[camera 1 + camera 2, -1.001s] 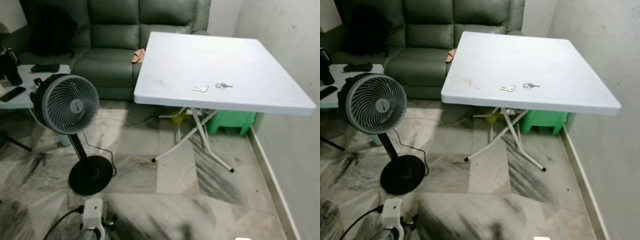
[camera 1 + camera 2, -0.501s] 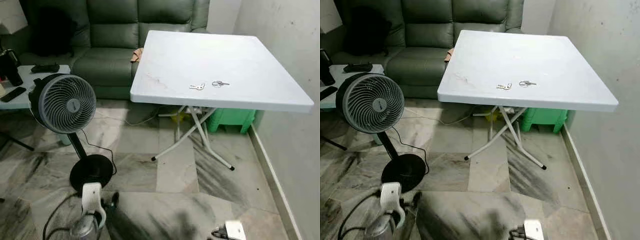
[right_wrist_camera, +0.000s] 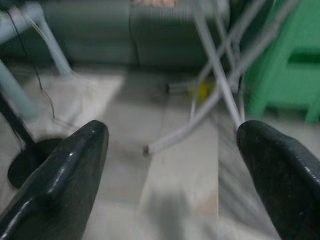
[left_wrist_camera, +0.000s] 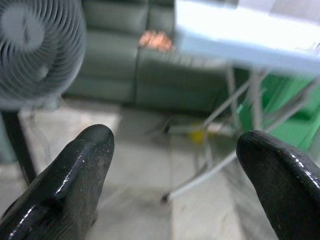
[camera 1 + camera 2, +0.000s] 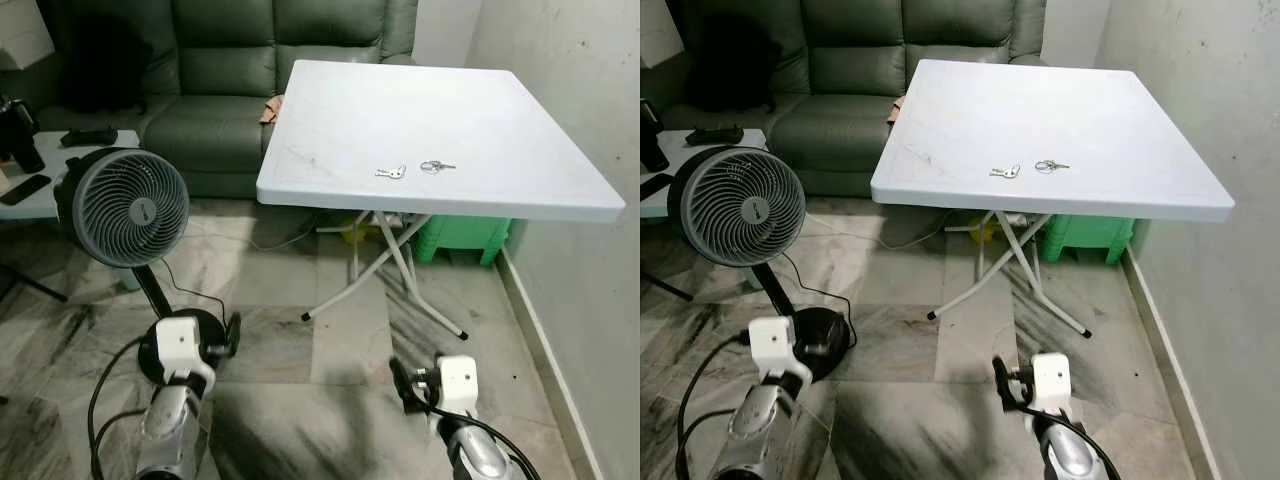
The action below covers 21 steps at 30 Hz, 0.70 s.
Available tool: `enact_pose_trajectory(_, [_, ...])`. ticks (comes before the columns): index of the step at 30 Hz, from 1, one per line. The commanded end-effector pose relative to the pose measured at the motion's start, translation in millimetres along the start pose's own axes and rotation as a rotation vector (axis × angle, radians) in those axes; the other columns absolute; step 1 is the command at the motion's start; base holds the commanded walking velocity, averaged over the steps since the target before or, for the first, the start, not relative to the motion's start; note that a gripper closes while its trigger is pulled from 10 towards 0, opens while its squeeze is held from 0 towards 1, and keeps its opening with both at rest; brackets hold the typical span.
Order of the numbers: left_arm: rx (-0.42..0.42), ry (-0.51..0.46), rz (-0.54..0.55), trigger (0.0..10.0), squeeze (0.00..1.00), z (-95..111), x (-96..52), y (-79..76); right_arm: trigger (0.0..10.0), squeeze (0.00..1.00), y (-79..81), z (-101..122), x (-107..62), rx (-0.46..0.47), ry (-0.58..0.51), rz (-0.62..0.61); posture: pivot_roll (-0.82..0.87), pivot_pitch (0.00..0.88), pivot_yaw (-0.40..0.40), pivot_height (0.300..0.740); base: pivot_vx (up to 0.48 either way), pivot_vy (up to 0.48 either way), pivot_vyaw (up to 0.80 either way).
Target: Hang keys on a hook
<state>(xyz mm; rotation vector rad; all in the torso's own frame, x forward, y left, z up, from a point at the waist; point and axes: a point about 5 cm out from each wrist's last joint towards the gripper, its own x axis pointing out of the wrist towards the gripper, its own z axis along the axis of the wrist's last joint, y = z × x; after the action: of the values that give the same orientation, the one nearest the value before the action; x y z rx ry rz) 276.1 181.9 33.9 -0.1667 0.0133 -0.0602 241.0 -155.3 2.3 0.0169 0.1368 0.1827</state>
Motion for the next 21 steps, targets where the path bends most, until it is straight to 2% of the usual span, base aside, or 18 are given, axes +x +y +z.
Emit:
enact_pose_trajectory(1, [-0.005, -0.015, -0.017, 10.0, 0.00, 9, 2.3, -0.6, 10.0, 0.00, 2.6, 14, 3.5, 0.002, -0.063, 0.010, -0.01, 0.000, 0.007, 0.740, 0.000, 0.000, 0.00])
enact_pose_trajectory(2, [0.006, -0.025, -0.031, 10.0, 0.00, 15, 3.7, -3.6, 10.0, 0.00, 5.2, 23, 4.1, 0.017, -0.103, 0.019, -0.01, 0.000, 0.007, 0.740, 0.000, 0.000, 0.00])
enact_pose_trajectory(3, [0.006, -0.025, -0.031, 10.0, 0.00, 15, 3.7, -3.6, 10.0, 0.00, 5.2, 23, 4.1, 0.017, -0.103, 0.019, -0.01, 0.000, 0.007, 0.740, 0.000, 0.000, 0.00])
enact_pose_trajectory(6, [0.033, -0.089, -0.063, 10.0, 0.00, 37, 4.7, -11.3, 10.0, 0.00, 11.4, 52, 4.4, 0.016, -0.197, 0.036, -0.01, 0.000, 0.009, 0.740, 0.000, 0.000, 0.00])
enact_pose_trajectory(7, [0.033, -0.089, -0.063, 10.0, 0.00, 37, 4.7, -11.3, 10.0, 0.00, 11.4, 52, 4.4, 0.016, -0.197, 0.036, -0.01, 0.000, 0.009, 0.740, 0.000, 0.000, 0.00])
enact_pose_trajectory(12, [0.007, -0.089, -0.122, 10.0, 0.00, 52, 0.1, -24.2, 10.0, 0.00, 14.8, 81, 5.0, 0.025, -0.274, 0.041, -0.01, 0.000, 0.010, 0.740, 0.000, 0.000, 0.00])
enact_pose_trajectory(16, [0.022, -0.074, -0.132, 10.0, 0.00, 56, -2.2, -29.2, 10.0, 0.00, 16.1, 82, 5.3, 0.033, -0.252, 0.044, 0.00, 0.000, 0.007, 0.740, 0.000, 0.000, 0.00])
enact_pose_trajectory(21, [0.032, -0.056, -0.134, 10.0, 0.00, 58, -4.0, -30.4, 10.0, 0.00, 17.2, 83, 4.4, 0.036, -0.232, 0.047, 0.01, 0.000, 0.003, 0.740, 0.245, 0.000, 0.00])
